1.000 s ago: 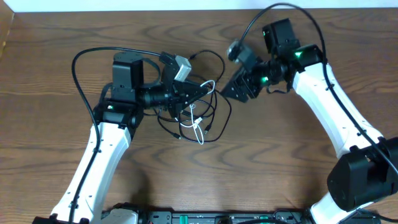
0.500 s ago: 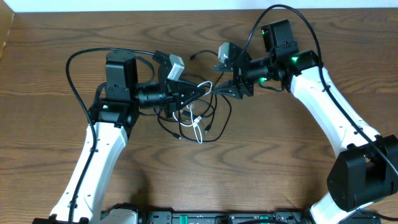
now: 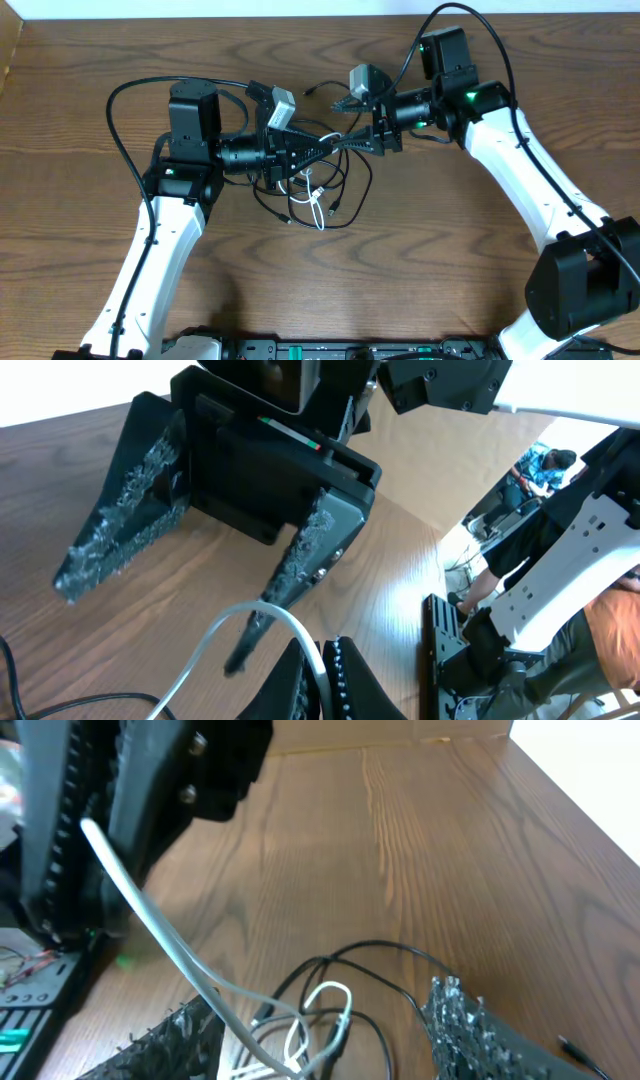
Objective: Untangle cables
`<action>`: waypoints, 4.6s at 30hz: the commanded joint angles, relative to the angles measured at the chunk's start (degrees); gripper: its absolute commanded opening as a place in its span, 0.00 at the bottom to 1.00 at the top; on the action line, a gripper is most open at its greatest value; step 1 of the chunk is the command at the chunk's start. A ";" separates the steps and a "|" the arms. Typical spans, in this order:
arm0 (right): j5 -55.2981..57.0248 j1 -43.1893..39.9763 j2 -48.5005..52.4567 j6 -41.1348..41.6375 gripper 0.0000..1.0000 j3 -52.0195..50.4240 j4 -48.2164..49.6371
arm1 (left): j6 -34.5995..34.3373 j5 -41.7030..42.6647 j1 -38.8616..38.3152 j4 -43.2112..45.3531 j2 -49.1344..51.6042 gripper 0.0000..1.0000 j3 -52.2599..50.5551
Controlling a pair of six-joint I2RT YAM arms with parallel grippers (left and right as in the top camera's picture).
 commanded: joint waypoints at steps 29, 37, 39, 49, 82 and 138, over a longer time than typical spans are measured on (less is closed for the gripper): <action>49.42 -3.21 3.08 48.43 0.01 1.66 6.25 | -0.07 -1.07 0.28 -0.39 0.33 0.54 0.09; 74.14 -7.30 3.08 61.53 0.01 8.09 -8.96 | 4.11 -8.87 0.28 -7.63 1.79 0.54 -0.63; 75.30 -8.50 3.08 61.94 0.01 9.64 -12.04 | 4.31 -9.90 0.13 -8.50 2.86 0.54 -1.64; 75.71 -12.20 3.08 61.96 0.01 12.52 -19.26 | 7.06 -11.45 -3.93 -6.80 16.15 0.54 -5.09; 68.13 -11.10 3.08 61.68 0.01 12.52 -21.57 | -7.82 -39.39 -13.66 13.94 31.23 0.55 -5.11; 79.82 -32.68 -12.57 65.16 0.01 12.52 -29.62 | -12.85 -55.08 10.08 0.39 11.65 0.08 -5.05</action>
